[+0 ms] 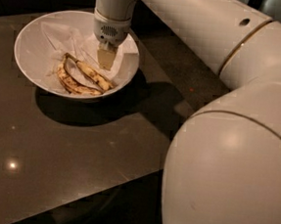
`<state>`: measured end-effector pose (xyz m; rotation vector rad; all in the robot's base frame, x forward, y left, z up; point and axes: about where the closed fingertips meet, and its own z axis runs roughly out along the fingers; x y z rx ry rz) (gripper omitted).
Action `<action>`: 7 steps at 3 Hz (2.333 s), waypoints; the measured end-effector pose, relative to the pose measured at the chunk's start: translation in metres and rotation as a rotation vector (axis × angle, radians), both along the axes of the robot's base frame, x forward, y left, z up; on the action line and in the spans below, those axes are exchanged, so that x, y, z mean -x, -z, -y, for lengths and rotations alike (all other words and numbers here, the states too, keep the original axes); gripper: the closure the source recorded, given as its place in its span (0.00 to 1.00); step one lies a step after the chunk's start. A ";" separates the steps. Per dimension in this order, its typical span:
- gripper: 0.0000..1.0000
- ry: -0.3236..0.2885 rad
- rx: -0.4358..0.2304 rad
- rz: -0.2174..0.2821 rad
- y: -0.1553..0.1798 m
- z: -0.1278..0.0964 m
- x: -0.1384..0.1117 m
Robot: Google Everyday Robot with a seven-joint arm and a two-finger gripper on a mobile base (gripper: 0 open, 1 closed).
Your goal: Pick banana from white bowl
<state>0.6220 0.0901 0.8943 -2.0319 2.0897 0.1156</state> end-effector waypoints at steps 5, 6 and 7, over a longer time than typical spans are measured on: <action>0.00 0.000 0.000 0.000 0.000 0.000 0.000; 0.00 0.019 -0.014 0.013 0.001 -0.007 -0.001; 0.00 0.037 -0.013 -0.008 0.007 -0.015 -0.002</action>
Offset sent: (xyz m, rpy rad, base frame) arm 0.0000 0.0000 0.0000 0.0000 0.0000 0.0000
